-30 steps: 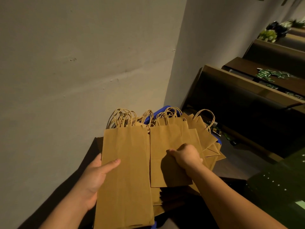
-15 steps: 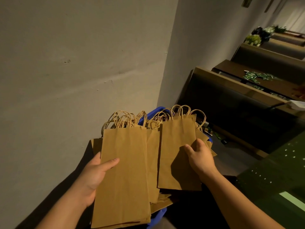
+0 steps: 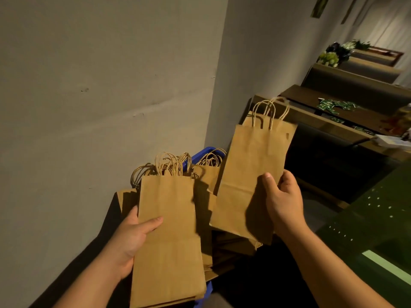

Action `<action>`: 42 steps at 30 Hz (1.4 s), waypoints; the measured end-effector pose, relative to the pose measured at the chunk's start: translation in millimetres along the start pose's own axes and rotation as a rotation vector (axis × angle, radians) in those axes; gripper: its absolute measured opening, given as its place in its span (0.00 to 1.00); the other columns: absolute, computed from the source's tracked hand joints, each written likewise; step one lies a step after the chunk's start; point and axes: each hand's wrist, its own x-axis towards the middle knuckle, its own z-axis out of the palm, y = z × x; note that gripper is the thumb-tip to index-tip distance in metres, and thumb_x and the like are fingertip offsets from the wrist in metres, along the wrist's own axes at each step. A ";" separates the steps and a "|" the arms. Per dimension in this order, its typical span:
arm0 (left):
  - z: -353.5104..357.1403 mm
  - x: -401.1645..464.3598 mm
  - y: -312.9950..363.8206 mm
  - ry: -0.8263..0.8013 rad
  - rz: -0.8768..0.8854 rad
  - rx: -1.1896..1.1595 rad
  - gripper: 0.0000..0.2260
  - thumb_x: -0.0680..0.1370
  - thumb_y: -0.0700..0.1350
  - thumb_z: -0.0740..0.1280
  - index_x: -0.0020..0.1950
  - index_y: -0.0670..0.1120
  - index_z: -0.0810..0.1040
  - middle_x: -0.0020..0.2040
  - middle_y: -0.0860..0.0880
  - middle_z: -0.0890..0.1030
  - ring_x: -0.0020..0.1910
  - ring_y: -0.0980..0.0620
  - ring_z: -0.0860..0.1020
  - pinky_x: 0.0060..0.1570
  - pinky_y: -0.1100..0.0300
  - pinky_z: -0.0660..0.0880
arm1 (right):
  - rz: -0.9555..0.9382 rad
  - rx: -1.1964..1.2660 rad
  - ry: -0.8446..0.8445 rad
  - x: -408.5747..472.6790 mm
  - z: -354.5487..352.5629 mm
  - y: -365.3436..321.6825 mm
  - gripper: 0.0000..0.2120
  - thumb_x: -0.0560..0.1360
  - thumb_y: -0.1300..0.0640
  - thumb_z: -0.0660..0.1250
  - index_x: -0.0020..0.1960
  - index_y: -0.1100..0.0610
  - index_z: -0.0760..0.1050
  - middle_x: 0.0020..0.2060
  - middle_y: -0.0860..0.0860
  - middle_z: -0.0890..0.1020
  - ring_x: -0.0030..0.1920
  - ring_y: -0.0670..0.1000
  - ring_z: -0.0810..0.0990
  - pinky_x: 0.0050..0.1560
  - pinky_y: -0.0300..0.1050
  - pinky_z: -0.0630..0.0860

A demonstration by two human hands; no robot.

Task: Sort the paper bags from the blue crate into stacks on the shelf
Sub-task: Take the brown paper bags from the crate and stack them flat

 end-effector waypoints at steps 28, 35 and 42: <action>23.5 -32.5 10.7 0.002 0.029 0.058 0.19 0.77 0.40 0.73 0.65 0.54 0.76 0.53 0.42 0.85 0.53 0.40 0.84 0.56 0.38 0.80 | 0.275 0.155 -0.432 -43.2 1.6 14.1 0.10 0.84 0.56 0.63 0.47 0.60 0.75 0.30 0.54 0.73 0.28 0.52 0.69 0.30 0.45 0.66; 17.7 -33.7 13.7 -0.021 0.005 0.071 0.22 0.76 0.31 0.65 0.65 0.52 0.76 0.57 0.37 0.80 0.56 0.35 0.80 0.59 0.34 0.77 | 0.334 0.049 -0.589 -38.1 5.5 5.3 0.09 0.84 0.56 0.64 0.53 0.62 0.76 0.31 0.55 0.75 0.27 0.51 0.71 0.26 0.42 0.67; 25.0 -44.0 16.6 -0.037 0.018 0.130 0.29 0.74 0.26 0.60 0.66 0.55 0.74 0.56 0.40 0.81 0.55 0.39 0.80 0.48 0.46 0.77 | 0.315 0.057 -0.536 -39.0 16.9 0.2 0.11 0.82 0.50 0.66 0.55 0.57 0.80 0.43 0.55 0.87 0.39 0.54 0.84 0.41 0.50 0.80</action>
